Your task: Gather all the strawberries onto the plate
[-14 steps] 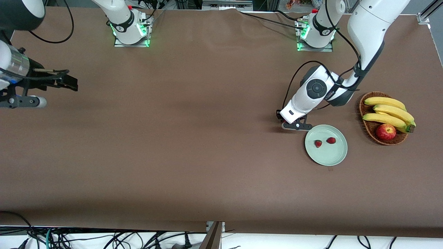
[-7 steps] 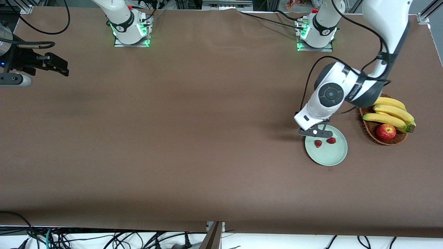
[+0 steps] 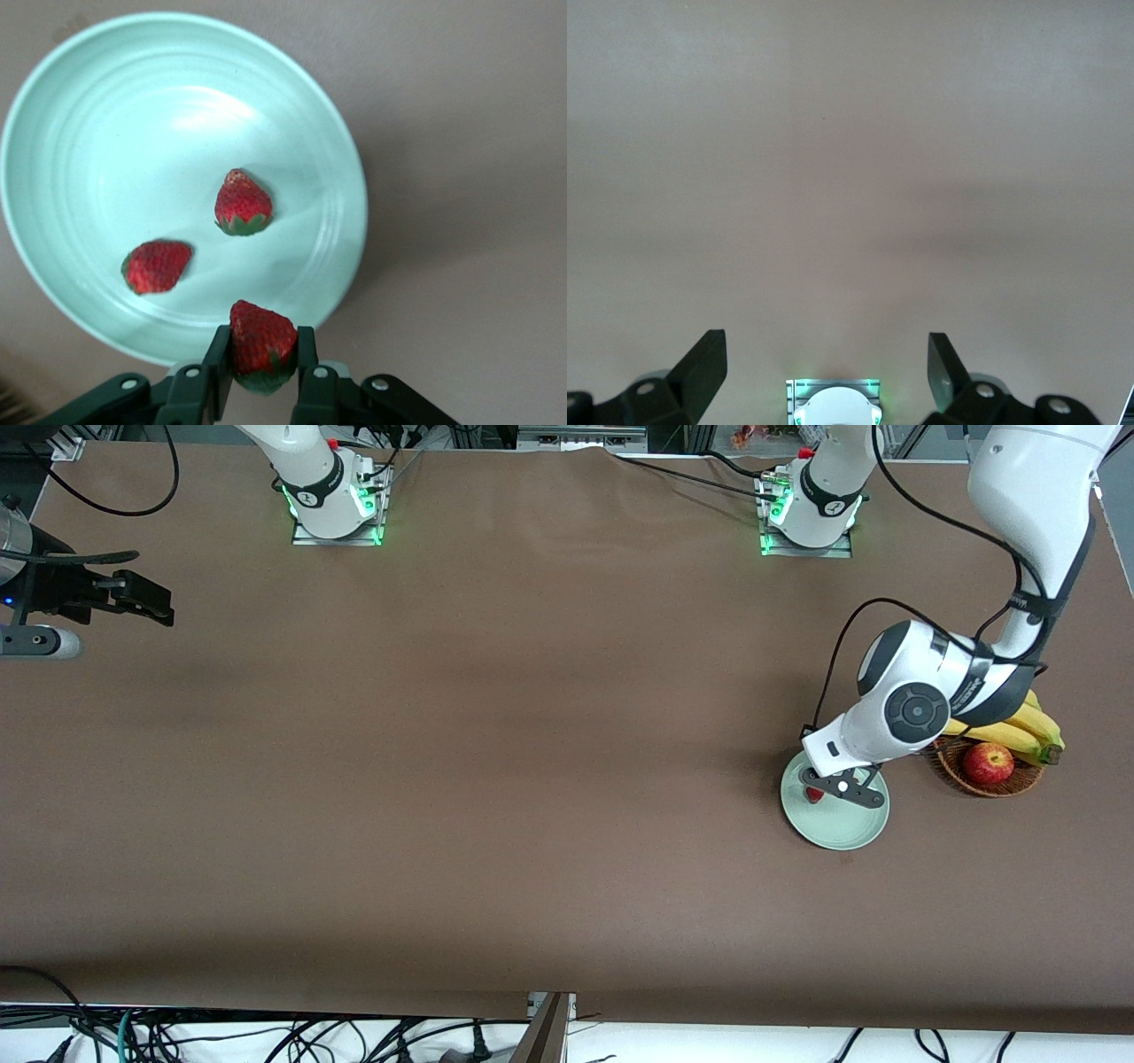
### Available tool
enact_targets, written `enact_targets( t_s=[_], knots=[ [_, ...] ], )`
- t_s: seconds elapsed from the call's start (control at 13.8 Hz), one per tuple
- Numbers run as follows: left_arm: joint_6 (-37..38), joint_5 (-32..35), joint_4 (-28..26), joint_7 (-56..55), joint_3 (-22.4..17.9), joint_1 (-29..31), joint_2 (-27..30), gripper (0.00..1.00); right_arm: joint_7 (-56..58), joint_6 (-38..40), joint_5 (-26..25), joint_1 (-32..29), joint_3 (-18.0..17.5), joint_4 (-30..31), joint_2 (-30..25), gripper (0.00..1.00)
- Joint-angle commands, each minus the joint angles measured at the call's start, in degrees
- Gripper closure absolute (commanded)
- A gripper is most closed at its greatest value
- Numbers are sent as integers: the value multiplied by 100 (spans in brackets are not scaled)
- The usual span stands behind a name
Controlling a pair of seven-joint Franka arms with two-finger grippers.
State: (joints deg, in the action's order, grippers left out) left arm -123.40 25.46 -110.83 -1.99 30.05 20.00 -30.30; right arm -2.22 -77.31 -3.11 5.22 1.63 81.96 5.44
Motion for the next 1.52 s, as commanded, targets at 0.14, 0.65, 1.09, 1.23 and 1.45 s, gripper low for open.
enact_targets(
  t_s=[0.14, 0.65, 1.09, 1.23, 1.45],
  knots=[
    [-44, 337, 53, 94, 71, 83, -55, 0, 107, 49, 39, -56, -14, -22, -25, 0],
    [2204, 214, 1641, 23, 633, 4, 349, 0, 99, 32, 118, -73, 13, -22, -25, 0],
    [3355, -586, 3706, 32, 607, 83, 464, 0, 90, 23, 179, -82, 13, -22, -16, 0],
    [3533, -699, 4051, 67, 599, 135, 481, 0, 90, -3, 197, -82, 13, -31, -16, 0],
    [3586, -1234, 4054, 50, 128, 76, 988, 0, 90, 5, 188, -82, 13, -22, -16, 0]
  ],
)
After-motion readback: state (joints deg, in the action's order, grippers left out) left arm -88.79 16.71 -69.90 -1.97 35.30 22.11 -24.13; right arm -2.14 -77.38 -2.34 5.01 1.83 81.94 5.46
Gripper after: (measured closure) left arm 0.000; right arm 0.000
